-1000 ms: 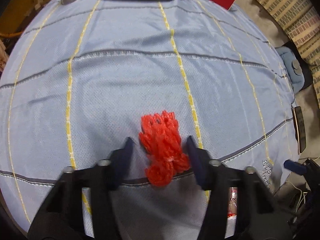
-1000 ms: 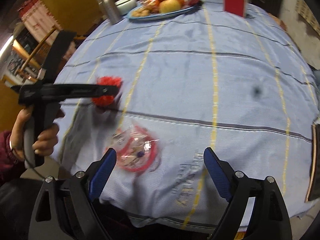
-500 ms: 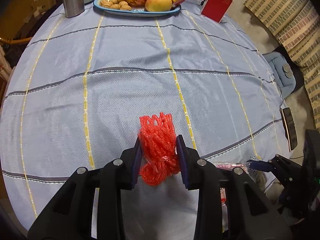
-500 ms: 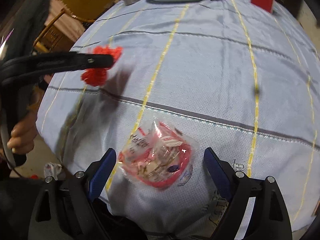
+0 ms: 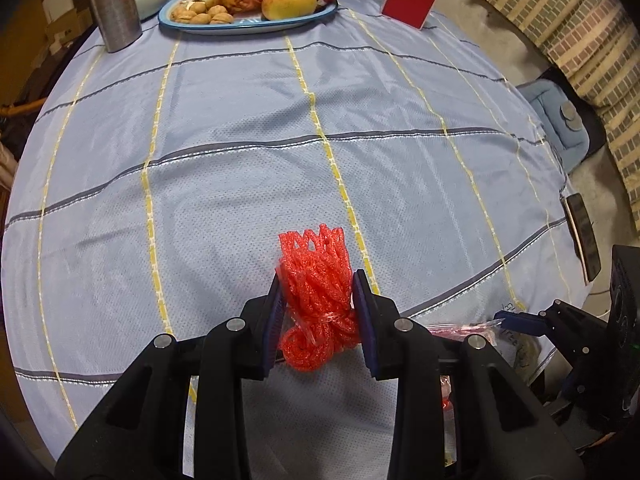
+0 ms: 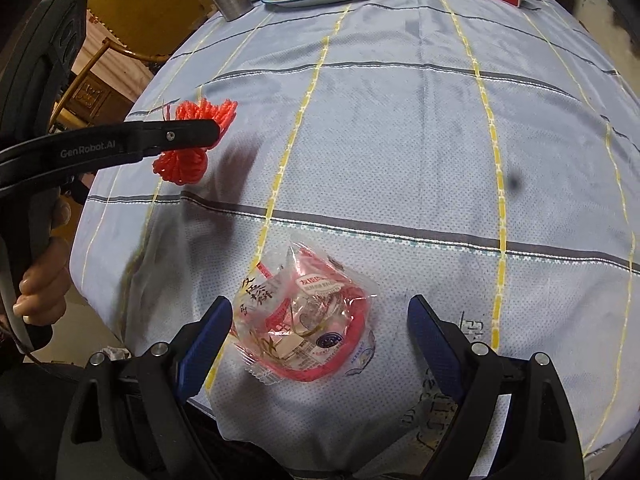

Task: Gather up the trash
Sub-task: 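Grasp the clear snack wrapper with the right gripper while left holds the net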

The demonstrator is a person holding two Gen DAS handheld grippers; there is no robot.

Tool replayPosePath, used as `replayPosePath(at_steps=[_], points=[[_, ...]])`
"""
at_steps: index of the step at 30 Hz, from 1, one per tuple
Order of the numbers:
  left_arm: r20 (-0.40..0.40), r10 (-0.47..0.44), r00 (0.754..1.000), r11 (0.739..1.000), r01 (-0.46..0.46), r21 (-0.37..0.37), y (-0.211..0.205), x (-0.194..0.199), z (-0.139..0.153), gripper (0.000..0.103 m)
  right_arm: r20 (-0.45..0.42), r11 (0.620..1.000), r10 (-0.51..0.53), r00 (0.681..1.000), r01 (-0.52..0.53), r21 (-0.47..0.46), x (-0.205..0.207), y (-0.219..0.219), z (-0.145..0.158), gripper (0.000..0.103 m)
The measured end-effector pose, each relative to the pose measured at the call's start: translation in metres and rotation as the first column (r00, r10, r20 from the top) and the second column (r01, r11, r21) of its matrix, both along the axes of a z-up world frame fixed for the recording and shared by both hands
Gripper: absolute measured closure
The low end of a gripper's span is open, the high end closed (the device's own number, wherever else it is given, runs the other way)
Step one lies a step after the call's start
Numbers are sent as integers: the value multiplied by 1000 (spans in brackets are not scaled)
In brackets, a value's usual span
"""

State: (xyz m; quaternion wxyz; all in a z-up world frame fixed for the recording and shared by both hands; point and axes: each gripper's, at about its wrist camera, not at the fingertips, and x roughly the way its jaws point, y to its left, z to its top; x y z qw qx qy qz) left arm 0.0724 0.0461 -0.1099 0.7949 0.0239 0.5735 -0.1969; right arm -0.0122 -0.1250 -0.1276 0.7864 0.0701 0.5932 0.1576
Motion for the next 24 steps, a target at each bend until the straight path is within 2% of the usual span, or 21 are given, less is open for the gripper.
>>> replayPosePath(at_steps=[7,19,20,21,22,24], points=[[28,-10,1000,1000,10,24,-4,3,1,69,-2,1000,-2,1000,2,-14,4,2,0,15],[33,-14,999,1000,14,28,-8,8,-1,69,-3,999,29,1000,-30,-26,11,6,-2,16],[34,-14,999,999,14,29,-8,8,-1,69,-1,999,39,999,-39,-28,11,8,-1,18],[35,-16,999,999,15,29,-9,9,-1,69,3,998,53,999,-53,-34,10,10,-1,27],[36,-17,999,999,16,29,-10,10,-1,69,5,997,66,998,-66,-38,10,12,-1,42],[38,-25,999,999,23,29,-14,11,0,69,16,995,91,996,-90,-52,8,15,0,58]])
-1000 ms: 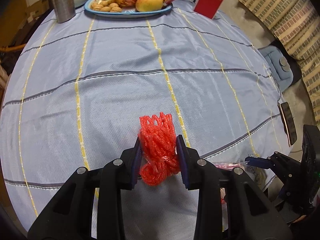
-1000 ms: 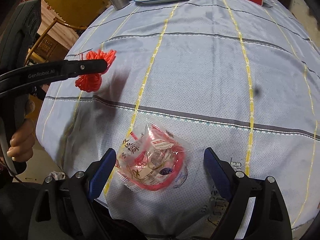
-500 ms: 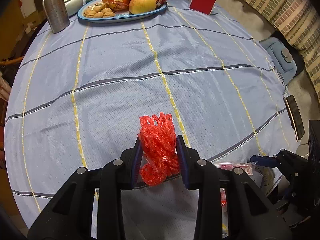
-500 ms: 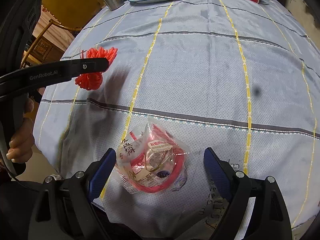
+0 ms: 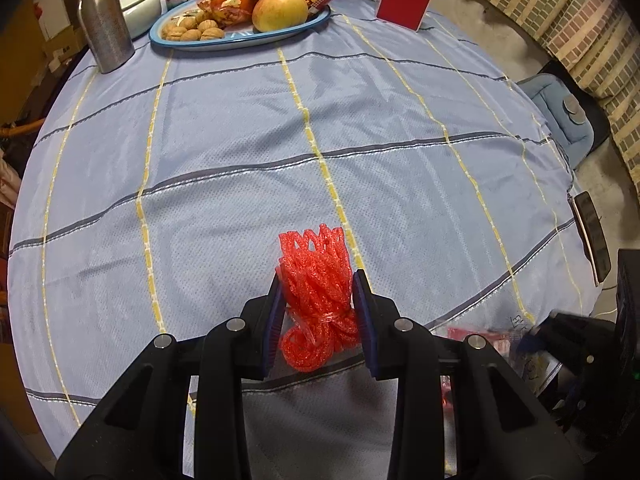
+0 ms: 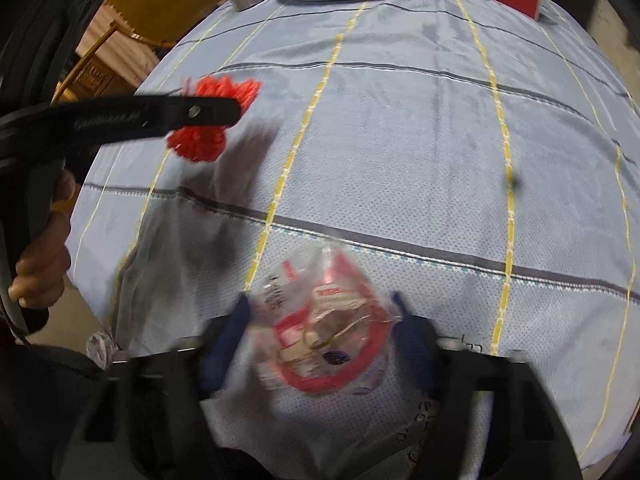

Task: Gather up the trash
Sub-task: 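Grasp the clear snack wrapper with the right gripper while left holds the net, then carry net and wrapper over the red wastebasket and open both grippers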

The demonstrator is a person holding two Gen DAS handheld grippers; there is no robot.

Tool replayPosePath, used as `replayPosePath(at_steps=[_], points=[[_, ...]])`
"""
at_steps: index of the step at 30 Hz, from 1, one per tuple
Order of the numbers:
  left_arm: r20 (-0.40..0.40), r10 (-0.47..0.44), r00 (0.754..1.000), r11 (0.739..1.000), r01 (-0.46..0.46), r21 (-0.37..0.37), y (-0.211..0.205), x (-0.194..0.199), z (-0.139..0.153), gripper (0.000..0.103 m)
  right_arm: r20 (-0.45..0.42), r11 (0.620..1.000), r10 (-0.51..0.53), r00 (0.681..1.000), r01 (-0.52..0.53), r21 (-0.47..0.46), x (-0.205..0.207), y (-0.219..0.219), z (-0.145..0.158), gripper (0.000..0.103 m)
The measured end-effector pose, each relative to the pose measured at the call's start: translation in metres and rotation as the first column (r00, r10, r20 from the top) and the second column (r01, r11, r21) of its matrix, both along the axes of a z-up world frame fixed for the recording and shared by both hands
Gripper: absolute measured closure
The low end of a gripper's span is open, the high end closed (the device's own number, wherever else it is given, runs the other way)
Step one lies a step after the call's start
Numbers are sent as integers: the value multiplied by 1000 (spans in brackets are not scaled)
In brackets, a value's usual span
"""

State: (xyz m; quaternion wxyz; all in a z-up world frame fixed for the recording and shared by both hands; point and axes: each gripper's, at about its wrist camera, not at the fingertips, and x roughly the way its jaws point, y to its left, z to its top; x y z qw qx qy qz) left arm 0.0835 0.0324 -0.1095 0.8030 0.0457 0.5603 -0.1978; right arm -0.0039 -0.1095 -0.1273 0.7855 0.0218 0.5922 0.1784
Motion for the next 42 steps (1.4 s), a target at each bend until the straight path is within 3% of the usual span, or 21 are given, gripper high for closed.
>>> replayPosePath(at_steps=[3,11,17,20,26,28,29,31,35,39,42], points=[[10,-22,1000,1000,22,-1,-10,1,3,69,42,1000,-6,999,7,-19,-3,-4,8,69],[36,-159,987,987,159,-20,-73,4,15,69,124,977,-208,970,212,-22,-20,-68,30,70],[59,-314,948,948,317,-37,-141,-6,24,69,162,904,-419,893,426,-14,-57,-138,44,70],[70,-405,912,912,408,-44,-183,-17,27,69,175,855,-509,843,519,-11,-81,-169,48,70],[83,-588,805,803,593,-61,-270,-54,31,69,184,696,-706,684,718,-2,-145,-234,48,70],[89,-654,751,749,659,-64,-304,-73,32,69,180,616,-775,606,788,4,-176,-256,46,70],[90,-670,737,734,676,-66,-312,-79,32,69,179,593,-792,583,805,5,-184,-262,46,70],[85,-719,690,686,724,-77,-338,-96,32,69,170,511,-847,503,859,7,-215,-282,41,70],[65,-795,604,596,796,-101,-388,-130,28,69,151,384,-913,379,923,1,-263,-314,29,70],[41,-836,547,540,834,-114,-423,-156,23,69,105,269,-957,269,963,-10,-307,-348,6,69],[29,-856,515,510,854,-104,-444,-172,19,69,54,204,-977,204,979,-18,-332,-373,-21,69]])
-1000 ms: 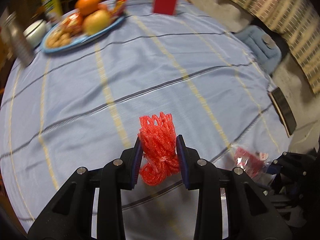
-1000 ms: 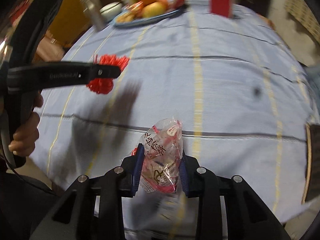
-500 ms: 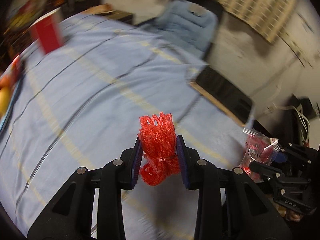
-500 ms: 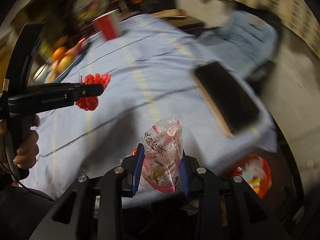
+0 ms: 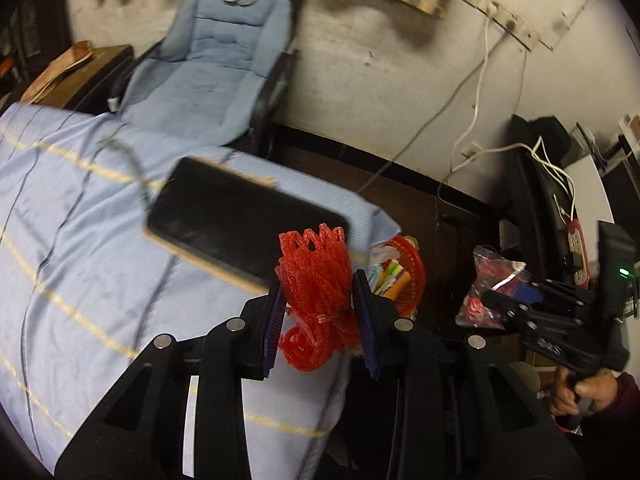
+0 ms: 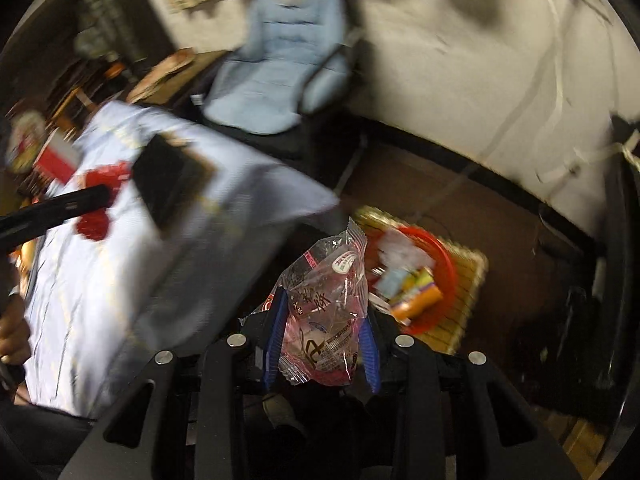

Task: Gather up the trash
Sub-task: 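Carry net and wrapper over the red wastebasket and open both grippers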

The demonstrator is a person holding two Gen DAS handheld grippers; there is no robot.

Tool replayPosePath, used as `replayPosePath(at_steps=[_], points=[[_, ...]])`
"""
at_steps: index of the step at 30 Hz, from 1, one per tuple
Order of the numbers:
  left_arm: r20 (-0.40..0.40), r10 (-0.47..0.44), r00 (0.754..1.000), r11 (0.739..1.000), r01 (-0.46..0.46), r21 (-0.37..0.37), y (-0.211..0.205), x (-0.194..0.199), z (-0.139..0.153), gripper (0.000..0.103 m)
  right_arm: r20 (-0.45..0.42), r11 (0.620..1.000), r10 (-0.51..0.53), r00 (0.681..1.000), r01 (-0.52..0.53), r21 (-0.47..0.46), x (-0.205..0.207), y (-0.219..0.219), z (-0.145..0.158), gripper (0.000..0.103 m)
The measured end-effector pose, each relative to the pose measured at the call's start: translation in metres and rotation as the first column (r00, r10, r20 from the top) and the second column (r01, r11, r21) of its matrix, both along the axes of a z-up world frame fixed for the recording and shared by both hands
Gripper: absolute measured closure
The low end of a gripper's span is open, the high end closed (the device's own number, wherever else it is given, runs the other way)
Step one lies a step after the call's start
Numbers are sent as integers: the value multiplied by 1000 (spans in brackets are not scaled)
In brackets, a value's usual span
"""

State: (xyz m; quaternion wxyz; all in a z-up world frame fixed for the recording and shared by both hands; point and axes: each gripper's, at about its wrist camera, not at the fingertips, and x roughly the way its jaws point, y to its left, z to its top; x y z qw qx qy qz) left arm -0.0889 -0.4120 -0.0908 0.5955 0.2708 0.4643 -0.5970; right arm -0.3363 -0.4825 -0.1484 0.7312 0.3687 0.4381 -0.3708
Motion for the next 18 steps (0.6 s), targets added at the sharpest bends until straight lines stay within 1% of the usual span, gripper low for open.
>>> replayPosePath(at_steps=[4,5,7,8,9,10,11,12,13,15,16,18], points=[[15,-19,1000,999,19,26,-21,-21,-2,69,-26,995,-59,998,61,77,-23,-36,-51,67],[17,-20,1000,999,20,30,-23,-23,-3,69,-30,993,-63,998,66,93,-25,-44,-62,67],[23,-24,999,999,23,46,-32,-33,-6,69,-42,989,-61,997,66,131,-25,-63,-95,65],[26,-26,999,998,24,56,-36,-37,-8,69,-49,988,-56,997,63,141,-24,-70,-106,62],[29,-27,999,998,25,62,-38,-40,-9,69,-51,986,-44,998,52,160,-21,-79,-125,61],[33,-29,999,997,26,69,-41,-43,-10,69,-49,984,-39,998,47,174,-20,-85,-139,54],[36,-31,999,997,28,75,-44,-46,-11,69,-58,979,-42,997,53,198,-18,-94,-160,48],[40,-33,999,996,30,86,-48,-51,-14,69,-66,976,-50,997,63,209,-19,-99,-170,41],[41,-35,999,995,31,93,-51,-55,-16,69,-70,971,-62,996,77,228,-20,-106,-186,41],[36,-43,998,993,39,109,-56,-63,-21,69,-87,956,-83,993,104,273,-23,-114,-209,40],[34,-48,998,992,43,116,-58,-66,-24,69,-85,951,-96,992,117,286,-26,-116,-213,40],[29,-63,998,990,59,129,-65,-74,-30,69,-59,950,-120,991,131,282,-37,-116,-209,40]])
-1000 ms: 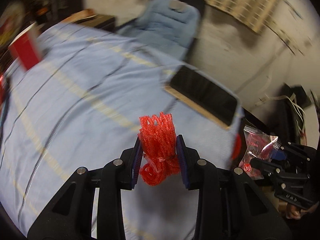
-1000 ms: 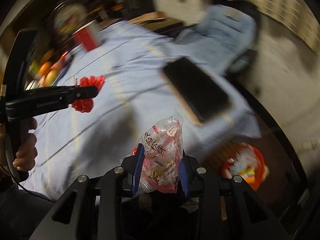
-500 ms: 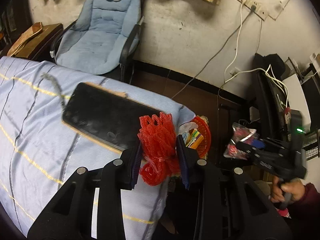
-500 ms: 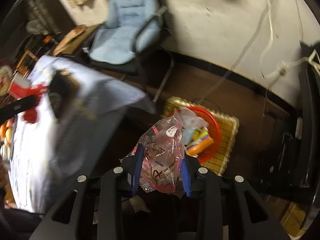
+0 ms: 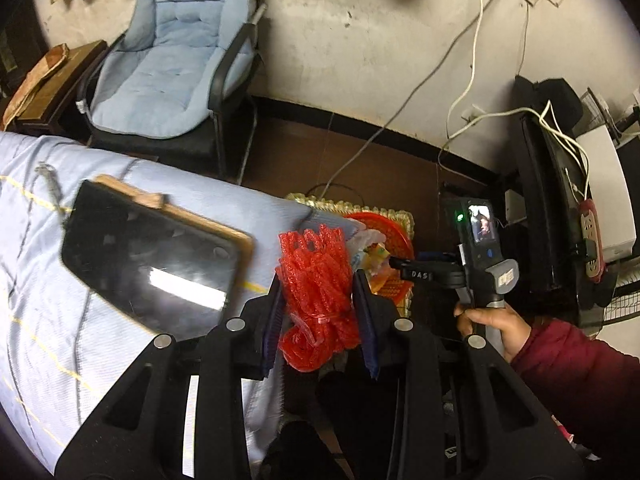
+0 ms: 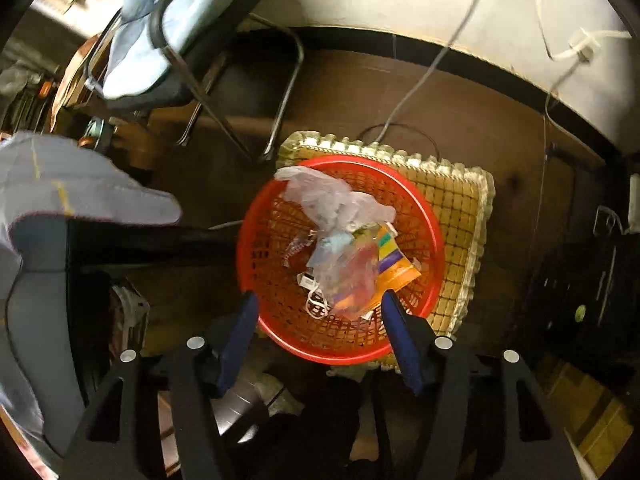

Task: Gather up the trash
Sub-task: 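Carry net and wrapper over the red wastebasket and open both grippers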

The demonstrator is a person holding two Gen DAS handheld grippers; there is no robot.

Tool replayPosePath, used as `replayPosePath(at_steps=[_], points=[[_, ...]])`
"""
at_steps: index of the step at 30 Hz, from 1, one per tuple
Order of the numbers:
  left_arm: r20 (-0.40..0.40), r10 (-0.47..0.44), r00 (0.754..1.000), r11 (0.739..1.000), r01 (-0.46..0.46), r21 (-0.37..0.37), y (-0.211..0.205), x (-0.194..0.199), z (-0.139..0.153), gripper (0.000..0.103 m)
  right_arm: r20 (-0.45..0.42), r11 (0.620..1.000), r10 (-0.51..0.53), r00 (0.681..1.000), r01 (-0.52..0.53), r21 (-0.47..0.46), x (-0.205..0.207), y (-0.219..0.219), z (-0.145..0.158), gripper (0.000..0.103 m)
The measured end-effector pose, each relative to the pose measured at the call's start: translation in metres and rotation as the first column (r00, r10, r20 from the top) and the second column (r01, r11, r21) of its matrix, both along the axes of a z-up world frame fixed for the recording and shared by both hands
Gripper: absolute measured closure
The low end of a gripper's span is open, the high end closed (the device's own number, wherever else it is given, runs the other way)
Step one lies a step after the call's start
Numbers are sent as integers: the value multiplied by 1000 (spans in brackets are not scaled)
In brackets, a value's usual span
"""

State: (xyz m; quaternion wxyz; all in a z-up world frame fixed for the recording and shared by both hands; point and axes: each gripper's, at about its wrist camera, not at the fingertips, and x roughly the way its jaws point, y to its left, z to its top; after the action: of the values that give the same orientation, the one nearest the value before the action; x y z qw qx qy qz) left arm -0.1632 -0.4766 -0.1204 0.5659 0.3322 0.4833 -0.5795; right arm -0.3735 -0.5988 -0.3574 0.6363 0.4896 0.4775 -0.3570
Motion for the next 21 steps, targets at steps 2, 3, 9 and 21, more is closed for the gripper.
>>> replayPosePath(at_steps=[2,3,9,21], points=[[-9,-20,1000,1000,20,6,-5,-8,-4,69,22,1000,-10,1000,10,-16,-13,5,11,38],[-17,-36,999,999,36,6,-10,-14,-7,69,24,1000,-16,1000,16,-26,-20,7,15,37],[-47,-136,990,991,137,1,-40,-52,-24,69,55,986,-151,987,155,-68,-80,33,54,32],[-54,-269,962,958,273,93,-99,-124,-119,68,95,934,-339,936,347,-83,-155,97,63,31]])
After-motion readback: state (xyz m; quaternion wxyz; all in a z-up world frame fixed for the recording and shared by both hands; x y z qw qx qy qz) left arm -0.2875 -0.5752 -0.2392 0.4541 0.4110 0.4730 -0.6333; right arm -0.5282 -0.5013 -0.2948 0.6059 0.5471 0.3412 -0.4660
